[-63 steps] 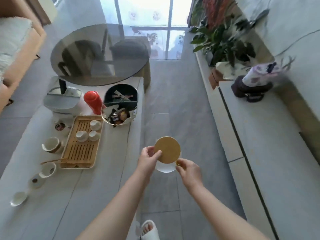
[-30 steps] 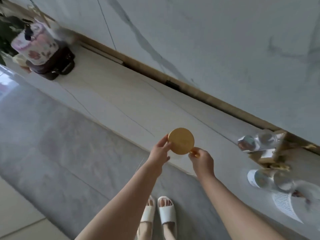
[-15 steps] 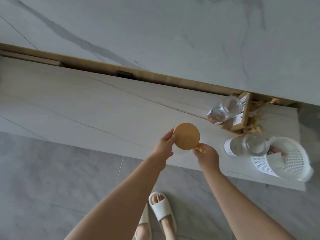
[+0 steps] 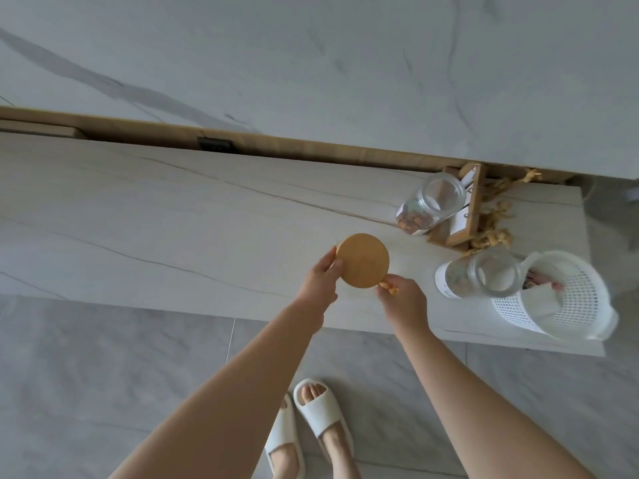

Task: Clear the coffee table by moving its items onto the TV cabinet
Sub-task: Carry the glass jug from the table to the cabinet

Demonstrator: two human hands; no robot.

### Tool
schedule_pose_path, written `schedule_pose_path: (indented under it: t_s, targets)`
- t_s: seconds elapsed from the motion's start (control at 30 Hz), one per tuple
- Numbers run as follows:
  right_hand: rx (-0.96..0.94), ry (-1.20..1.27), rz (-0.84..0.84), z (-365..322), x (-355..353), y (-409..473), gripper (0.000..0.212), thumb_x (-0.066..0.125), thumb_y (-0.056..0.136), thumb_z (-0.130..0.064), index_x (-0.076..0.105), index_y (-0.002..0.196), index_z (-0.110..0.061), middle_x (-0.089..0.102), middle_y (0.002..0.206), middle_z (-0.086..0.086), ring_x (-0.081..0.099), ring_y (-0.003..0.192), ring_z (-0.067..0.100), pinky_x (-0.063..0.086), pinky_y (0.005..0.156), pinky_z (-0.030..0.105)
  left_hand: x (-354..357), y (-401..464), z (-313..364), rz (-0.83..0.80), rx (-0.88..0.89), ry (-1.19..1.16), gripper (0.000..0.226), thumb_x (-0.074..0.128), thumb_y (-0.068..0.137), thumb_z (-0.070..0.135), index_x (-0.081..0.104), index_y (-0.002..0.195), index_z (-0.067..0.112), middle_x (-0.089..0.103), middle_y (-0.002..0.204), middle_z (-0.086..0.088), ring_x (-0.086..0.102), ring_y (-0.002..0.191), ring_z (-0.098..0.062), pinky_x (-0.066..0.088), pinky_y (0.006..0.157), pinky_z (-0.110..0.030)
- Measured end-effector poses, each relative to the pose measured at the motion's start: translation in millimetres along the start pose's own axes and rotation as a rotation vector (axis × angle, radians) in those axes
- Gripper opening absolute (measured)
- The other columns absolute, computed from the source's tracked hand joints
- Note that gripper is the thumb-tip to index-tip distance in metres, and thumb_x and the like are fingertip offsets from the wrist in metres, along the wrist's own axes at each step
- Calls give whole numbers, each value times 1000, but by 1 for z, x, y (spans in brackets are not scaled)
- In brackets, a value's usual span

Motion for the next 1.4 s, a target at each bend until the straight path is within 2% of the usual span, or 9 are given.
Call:
schedule_pose_path:
  t_s: [0.1,0.17,0.27,0.43,0.57,0.73,1.0,1.13,1.4]
  targets:
    - [9,-44,-38,-6,2,1,15,52,88,-13,64,86,-4,60,81,15,54,80,27,33,64,25,-3,-1,3,-5,-12,58,51,41,98,22,28,146,33,39,145,1,46,116,-16,42,88,-32]
    - [29,-100,-82,-11,4,1,14,54,87,-14,62,90,-2,61,89,17,56,86,31,38,66,28,-5,-3,6,-8,-10,125,54,42,97,17,27,147,31,38,147,2,45,122,-18,42,101,-38]
    - [-3,-213,-80,-24,2,-5,29,59,86,-20,58,108,-2,59,110,17,54,105,32,45,86,36,-9,-8,6,16,4,189,54,47,96,16,29,146,22,41,146,-2,39,134,-24,31,112,-45]
    - [-22,-235,25,-35,-9,-48,38,58,88,-30,50,119,-8,55,120,11,51,109,27,47,88,39,-36,-43,-10,181,-32,325,51,47,93,23,34,143,20,53,135,-7,54,118,-26,46,97,-36]
    - [-158,-267,-158,-57,10,-83,35,56,90,-32,50,120,-13,57,120,5,54,112,21,44,93,37,-74,-87,-31,305,-69,331,40,52,88,29,53,128,23,62,122,-1,60,91,-17,48,77,-26]
    - [-451,-513,-349,-108,60,-121,41,50,91,-36,47,127,-18,55,126,5,51,116,22,39,93,32,-136,-146,-59,479,-120,359,36,52,85,39,61,118,28,64,120,7,60,108,-15,48,92,-29]
    - [-765,-798,-633,-171,169,-215,39,46,91,-41,52,123,-18,59,124,4,55,115,23,40,93,30,-231,-238,-155,686,-285,226,36,46,85,50,63,111,31,67,115,6,62,105,-16,45,81,-26]
    - [-902,-904,-733,-183,225,-279,38,45,91,-45,55,119,-21,59,123,3,53,118,21,39,95,31,-268,-281,-218,775,-370,99,35,45,87,47,66,102,23,68,112,0,60,109,-20,41,77,-26]
    - [-1119,-1098,-922,-176,329,-421,39,41,94,-46,56,117,-18,60,121,4,53,117,21,39,94,32,-311,-371,-355,901,-486,-249,39,44,89,50,64,109,23,66,119,-2,58,114,-23,45,91,-31]
Point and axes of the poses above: each hand's wrist, its own y-axis towards the middle knuckle, its own x-axis out of the palm, z = x × y, the point moved 4 cm from there along y, towards the middle knuckle
